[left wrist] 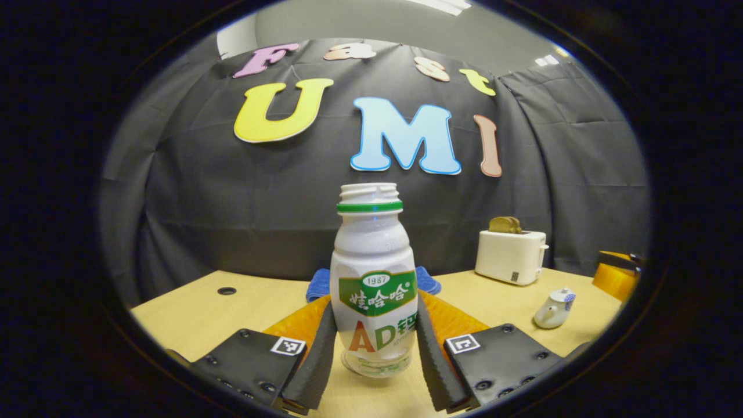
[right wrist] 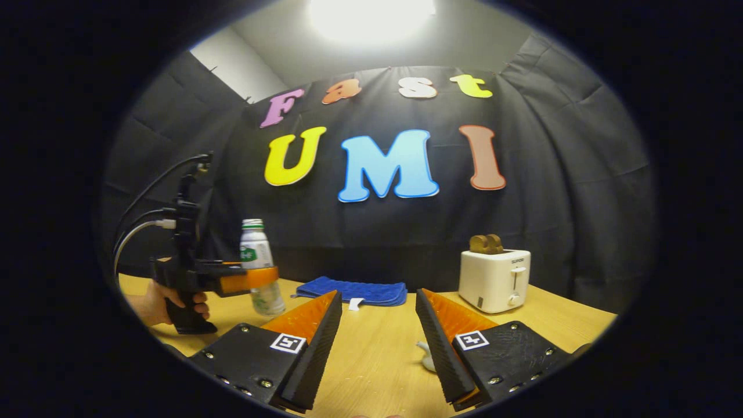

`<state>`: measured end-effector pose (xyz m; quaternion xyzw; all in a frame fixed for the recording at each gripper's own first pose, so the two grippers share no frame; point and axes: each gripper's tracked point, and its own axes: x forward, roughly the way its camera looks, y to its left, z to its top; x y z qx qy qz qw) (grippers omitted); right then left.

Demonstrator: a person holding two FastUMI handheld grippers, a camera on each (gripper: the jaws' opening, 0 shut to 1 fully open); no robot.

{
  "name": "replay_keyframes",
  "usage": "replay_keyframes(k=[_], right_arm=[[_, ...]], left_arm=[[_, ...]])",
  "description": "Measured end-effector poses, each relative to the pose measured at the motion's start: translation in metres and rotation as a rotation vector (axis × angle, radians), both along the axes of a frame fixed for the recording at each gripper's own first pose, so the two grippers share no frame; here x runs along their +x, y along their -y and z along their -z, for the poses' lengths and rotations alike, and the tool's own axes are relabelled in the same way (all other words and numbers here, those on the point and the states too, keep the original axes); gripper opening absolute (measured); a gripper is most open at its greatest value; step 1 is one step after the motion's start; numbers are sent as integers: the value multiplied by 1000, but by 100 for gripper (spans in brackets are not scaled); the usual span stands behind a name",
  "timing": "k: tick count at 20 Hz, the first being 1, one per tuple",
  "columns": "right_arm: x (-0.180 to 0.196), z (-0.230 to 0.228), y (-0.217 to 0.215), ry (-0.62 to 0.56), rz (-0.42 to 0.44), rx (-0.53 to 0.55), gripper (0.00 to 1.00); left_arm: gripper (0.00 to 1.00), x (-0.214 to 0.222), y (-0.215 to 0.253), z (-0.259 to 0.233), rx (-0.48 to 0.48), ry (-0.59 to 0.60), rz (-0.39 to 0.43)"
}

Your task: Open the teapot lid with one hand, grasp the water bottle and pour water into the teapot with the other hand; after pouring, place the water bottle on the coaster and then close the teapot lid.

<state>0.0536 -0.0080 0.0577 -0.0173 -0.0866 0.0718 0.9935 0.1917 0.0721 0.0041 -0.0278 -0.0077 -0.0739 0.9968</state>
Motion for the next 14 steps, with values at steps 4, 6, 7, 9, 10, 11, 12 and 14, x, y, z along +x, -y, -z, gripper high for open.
replay_keyframes(k=[4,6,7,9,10,11,12,14], right_arm=[[-1,16,-20,-40,-61,-54,79],[1,21,-21,-62,-69,-52,78],[2,24,-21,-71,-69,-49,79],[4,26,-20,-86,-69,-42,79],[5,27,-20,-91,-69,-40,79],[7,29,-20,-99,-70,-39,79],[7,30,-21,-105,-72,-39,79],[7,31,-21,-110,-72,-39,79]], left_arm=[[78,22,4,12,60,-19,-3],[78,31,2,19,63,-33,-7],[78,35,-1,22,72,-38,-18],[78,41,-4,25,70,-40,-16],[78,44,-3,25,59,-40,-6],[73,45,-1,26,56,-40,-3],[68,47,-1,28,63,-41,-5],[68,51,0,31,79,-45,-4]])
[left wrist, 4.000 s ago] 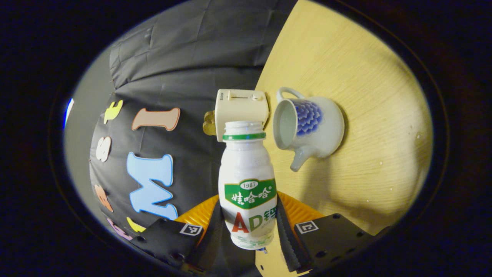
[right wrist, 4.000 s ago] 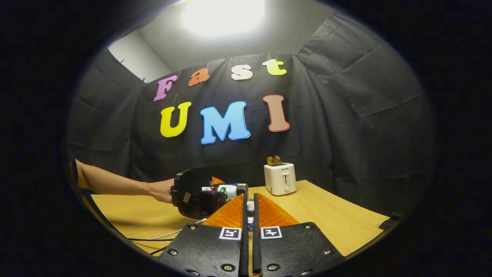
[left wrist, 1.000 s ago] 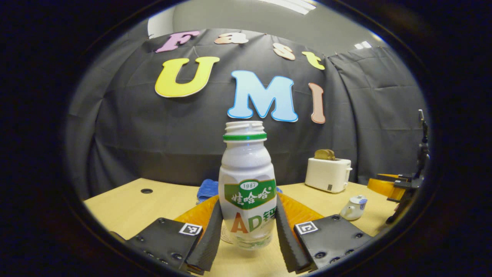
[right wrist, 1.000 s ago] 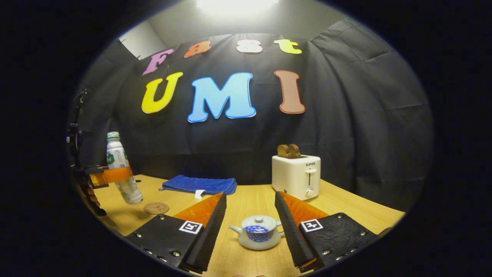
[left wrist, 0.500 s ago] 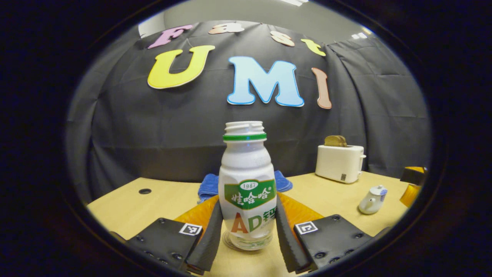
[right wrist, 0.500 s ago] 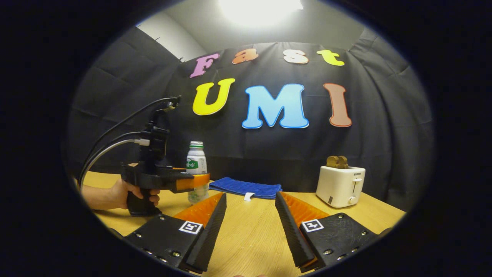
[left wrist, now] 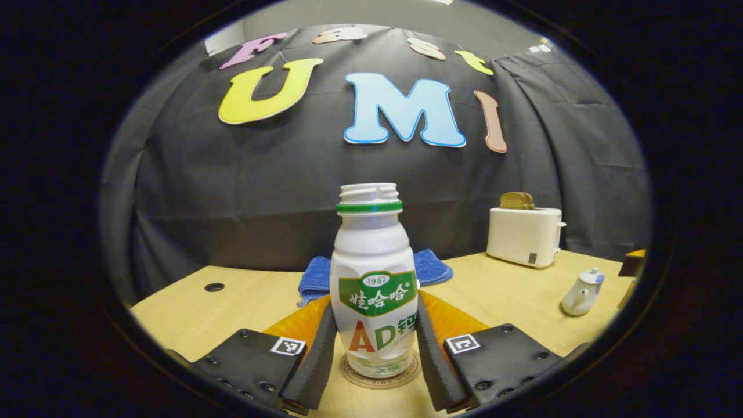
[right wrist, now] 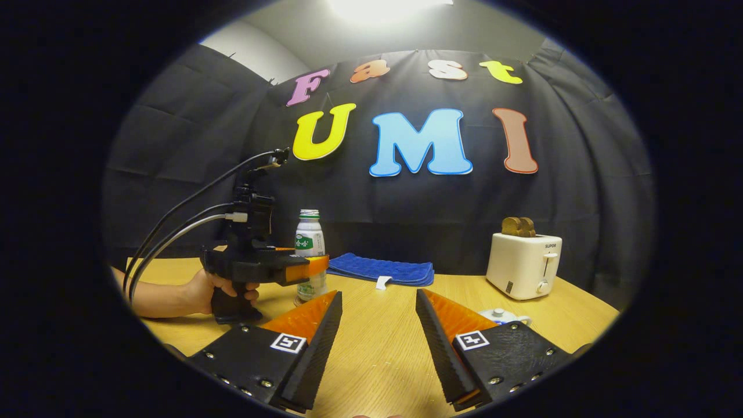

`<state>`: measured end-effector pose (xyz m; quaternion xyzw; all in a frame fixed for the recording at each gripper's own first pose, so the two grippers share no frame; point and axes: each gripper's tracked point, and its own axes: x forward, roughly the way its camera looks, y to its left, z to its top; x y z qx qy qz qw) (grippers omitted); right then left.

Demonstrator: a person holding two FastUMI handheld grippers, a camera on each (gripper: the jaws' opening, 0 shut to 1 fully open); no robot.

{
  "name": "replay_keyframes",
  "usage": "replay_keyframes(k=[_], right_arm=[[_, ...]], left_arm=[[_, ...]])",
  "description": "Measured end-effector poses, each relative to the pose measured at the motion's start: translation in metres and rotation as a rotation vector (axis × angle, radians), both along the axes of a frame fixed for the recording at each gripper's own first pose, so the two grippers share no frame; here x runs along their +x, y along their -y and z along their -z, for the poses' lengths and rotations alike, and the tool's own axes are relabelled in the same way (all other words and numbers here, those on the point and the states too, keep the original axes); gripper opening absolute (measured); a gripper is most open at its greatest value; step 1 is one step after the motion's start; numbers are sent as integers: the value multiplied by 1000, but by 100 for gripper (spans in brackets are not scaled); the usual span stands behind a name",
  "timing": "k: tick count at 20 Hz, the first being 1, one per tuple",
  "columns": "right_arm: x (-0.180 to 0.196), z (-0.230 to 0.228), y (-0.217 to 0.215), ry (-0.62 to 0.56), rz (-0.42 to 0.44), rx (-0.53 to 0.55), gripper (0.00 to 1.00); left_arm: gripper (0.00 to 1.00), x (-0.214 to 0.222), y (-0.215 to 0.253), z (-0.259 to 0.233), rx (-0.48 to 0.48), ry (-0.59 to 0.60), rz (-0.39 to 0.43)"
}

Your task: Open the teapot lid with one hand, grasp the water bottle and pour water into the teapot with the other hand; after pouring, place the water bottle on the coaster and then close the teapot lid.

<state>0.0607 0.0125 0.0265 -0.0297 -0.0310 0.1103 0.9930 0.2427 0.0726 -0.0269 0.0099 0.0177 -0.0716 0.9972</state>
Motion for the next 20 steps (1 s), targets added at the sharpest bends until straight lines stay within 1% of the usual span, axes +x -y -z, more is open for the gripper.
replay_keyframes(k=[2,5,6,13,18,20], right_arm=[[0,0,0,-1,-2,1,79],[0,-1,-1,5,-4,3,79],[0,-2,-2,6,-5,2,79],[0,-3,1,12,2,3,79],[0,-4,4,17,16,-6,79],[0,-4,7,23,28,-7,79]], left_arm=[[68,3,1,5,9,-11,2],[78,3,-1,6,15,-15,-5],[68,3,-1,8,14,-20,-4],[100,-3,-2,5,-7,-26,-3],[100,-26,0,-8,33,16,-27],[100,-40,4,-14,19,22,-24]])
